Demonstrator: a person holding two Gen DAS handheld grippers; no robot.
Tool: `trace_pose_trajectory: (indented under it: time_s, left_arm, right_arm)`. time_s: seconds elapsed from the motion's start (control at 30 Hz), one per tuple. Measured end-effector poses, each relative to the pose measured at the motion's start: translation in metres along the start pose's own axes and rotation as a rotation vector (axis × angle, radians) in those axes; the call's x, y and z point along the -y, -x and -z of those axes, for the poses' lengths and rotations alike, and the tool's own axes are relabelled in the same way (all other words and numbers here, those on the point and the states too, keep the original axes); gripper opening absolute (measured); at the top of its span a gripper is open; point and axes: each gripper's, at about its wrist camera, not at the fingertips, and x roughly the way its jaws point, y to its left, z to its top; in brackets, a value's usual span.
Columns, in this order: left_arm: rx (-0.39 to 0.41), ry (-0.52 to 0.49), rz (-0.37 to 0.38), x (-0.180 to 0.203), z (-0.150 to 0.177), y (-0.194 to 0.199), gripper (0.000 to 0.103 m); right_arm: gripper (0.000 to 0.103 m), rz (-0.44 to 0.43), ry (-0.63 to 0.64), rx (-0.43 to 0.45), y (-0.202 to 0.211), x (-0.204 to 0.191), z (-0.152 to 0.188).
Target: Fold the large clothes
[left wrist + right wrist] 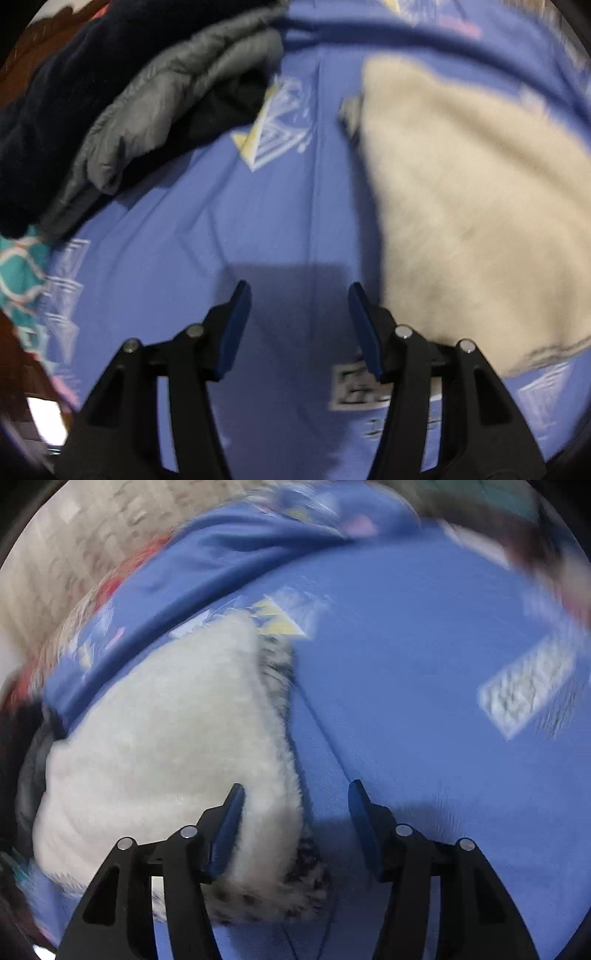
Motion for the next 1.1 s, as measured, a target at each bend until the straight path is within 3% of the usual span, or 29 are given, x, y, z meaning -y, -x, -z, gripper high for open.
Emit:
trace_pose_trajectory:
  time_s: [0.03,0.17,0.33,0.5,0.73,1.1]
  left_arm:
    - [-0.018,0.005,-0.014,-0.002,0.005,-0.005,0.053]
    - [-0.029,0.074,0.047,-0.021,0.022,0.0,0.053]
    - [0.051,0.085,0.075,-0.034,0.04,0.03,0.053]
    - [0.115,0.082,0.098,-0.033,0.062,0.057,0.053]
    - [0.133,0.057,0.145,-0.014,0.091,0.079,0.053]
    - [0.14,-0.017,0.213,0.024,0.106,0.09,0.054]
  right_arm:
    - [0.077,-0.007,-0.019,0.007,0.006,0.001,0.001]
    - [0.079,-0.025,0.057,0.063,0.041,-0.017,0.012]
    - [0.079,-0.034,0.187,0.098,0.067,-0.044,0.04]
    - [0.079,-0.043,0.304,0.046,0.065,-0.067,0.08]
    - [0.079,-0.051,0.332,-0.039,0.061,-0.066,0.121]
    - [0.079,-0.074,0.337,-0.064,0.069,-0.065,0.137]
